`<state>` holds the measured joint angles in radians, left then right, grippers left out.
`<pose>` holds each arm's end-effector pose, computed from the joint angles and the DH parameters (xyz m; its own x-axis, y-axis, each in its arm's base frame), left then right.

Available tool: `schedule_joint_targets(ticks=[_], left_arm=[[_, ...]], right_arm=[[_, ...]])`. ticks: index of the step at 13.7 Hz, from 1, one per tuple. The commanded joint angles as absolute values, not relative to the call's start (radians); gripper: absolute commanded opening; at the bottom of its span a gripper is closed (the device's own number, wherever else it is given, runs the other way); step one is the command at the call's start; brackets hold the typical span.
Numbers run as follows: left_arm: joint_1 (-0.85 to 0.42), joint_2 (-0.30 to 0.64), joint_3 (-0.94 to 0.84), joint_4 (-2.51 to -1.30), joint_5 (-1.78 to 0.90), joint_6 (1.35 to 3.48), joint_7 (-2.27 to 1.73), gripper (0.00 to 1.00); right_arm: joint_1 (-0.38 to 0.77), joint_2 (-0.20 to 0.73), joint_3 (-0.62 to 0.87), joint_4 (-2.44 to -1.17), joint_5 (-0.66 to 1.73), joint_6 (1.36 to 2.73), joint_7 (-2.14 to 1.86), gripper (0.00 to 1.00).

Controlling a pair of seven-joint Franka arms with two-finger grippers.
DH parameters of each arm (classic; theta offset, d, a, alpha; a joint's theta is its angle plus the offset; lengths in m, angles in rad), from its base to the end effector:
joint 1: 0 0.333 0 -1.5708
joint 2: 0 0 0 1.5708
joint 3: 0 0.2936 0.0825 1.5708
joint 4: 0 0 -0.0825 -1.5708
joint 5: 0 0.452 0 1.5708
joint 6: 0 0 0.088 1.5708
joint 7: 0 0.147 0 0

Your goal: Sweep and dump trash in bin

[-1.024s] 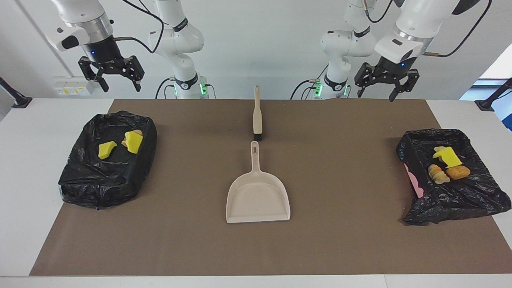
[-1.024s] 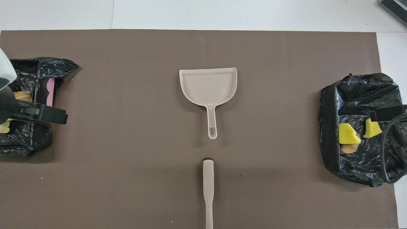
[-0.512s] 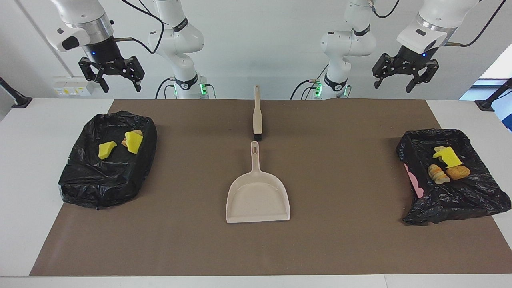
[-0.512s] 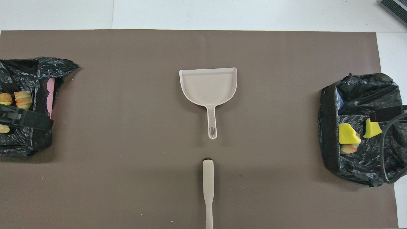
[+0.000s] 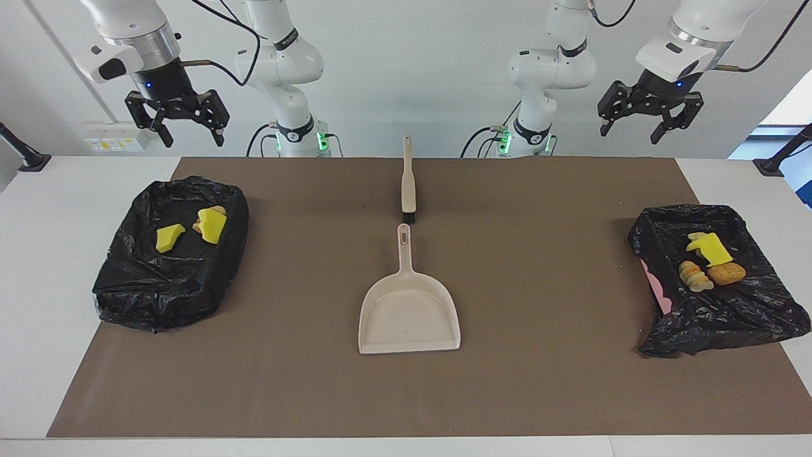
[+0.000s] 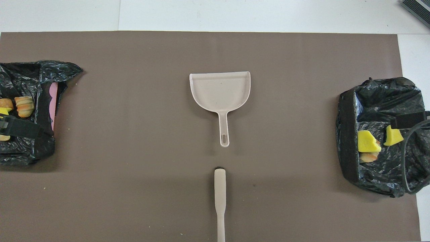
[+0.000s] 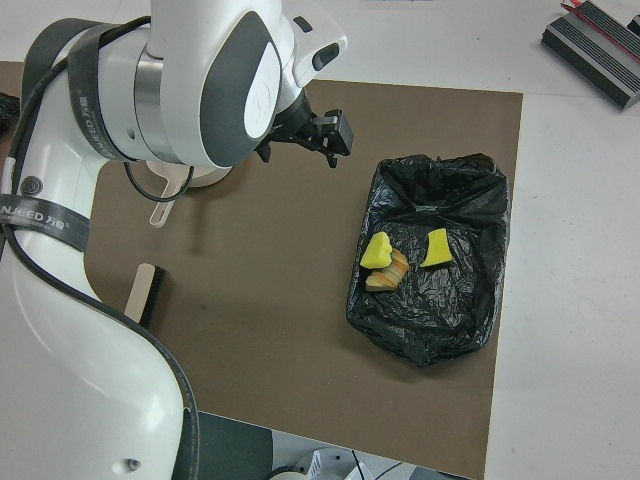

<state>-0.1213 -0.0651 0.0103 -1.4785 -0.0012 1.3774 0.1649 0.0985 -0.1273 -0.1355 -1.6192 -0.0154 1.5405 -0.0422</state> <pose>0.5758 -0.0642 0.6336 0.9615 -0.2726 -0.0352 -0.2725 -0.9621 0.0077 0.5834 -0.0280 0.6093 0.9989 0.0050 0.0475 0.0050 -1.0000 0.0002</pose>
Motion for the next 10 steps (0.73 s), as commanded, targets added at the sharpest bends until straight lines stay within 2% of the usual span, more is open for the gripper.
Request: schedule_joint_targets(ticks=[1, 3, 10], left_arm=[[-0.109, -0.037, 0.011, -1.435, -0.003, 1.347, 0.183, 1.0], [-0.078, -0.012, 0.011, -1.398, -0.032, 1.324, 0.181, 1.0], [-0.077, -0.014, 0.005, -1.401, -0.029, 1.345, 0.172, 1.0]], right_arm=[[0.092, -0.144, -0.129, -1.638, -0.012, 1.548, -0.058, 1.0], [0.094, -0.144, -0.129, -1.638, -0.012, 1.548, -0.058, 1.0], [0.094, -0.144, -0.129, -1.638, -0.012, 1.546, -0.058, 1.0]])
